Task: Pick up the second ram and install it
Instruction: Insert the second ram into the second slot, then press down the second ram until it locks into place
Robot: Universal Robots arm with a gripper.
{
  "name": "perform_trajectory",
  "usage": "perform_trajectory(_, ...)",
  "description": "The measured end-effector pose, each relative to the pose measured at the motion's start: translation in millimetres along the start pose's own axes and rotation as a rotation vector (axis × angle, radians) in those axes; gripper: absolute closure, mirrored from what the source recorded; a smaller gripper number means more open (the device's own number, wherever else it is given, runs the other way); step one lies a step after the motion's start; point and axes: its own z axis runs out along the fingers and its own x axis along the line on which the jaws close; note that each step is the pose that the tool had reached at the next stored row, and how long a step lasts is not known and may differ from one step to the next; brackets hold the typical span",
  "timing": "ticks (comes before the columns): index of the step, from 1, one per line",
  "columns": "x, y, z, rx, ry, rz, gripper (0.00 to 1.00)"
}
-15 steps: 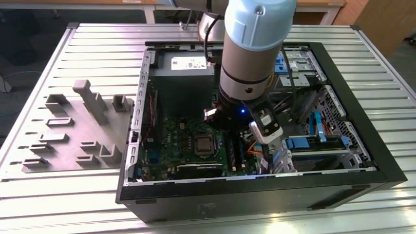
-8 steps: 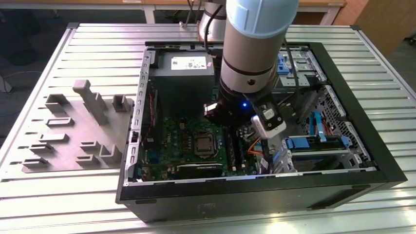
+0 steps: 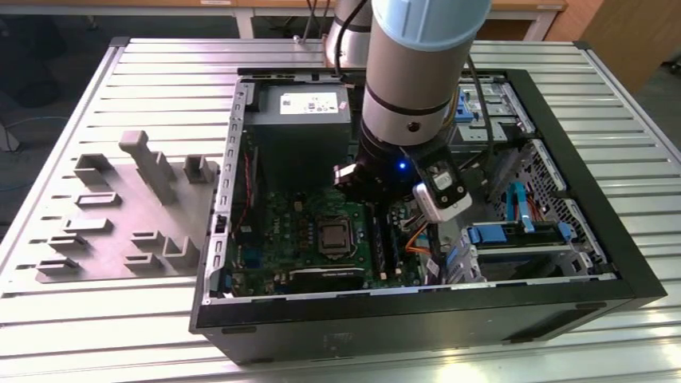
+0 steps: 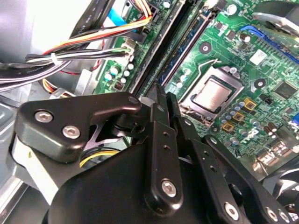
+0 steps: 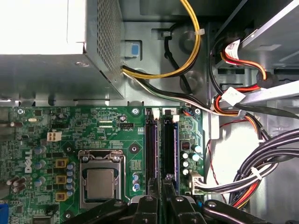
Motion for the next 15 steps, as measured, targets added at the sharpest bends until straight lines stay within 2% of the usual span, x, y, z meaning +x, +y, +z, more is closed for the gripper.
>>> perform_trajectory(4, 0.0, 0.0, -0.3, 0.0002, 0.0001, 0.0, 0.81)
perform_trajectory(5, 0.0, 0.0, -0.4, 0.0003, 0.0001, 0.0, 0.83)
perform_trajectory(6, 0.0, 0.0, -0.5, 0.0003, 0.0001, 0.0, 0.89)
perform_trajectory(15, 0.0, 0.0, -0.6, -0.0027, 0.0002, 0.0, 0.89)
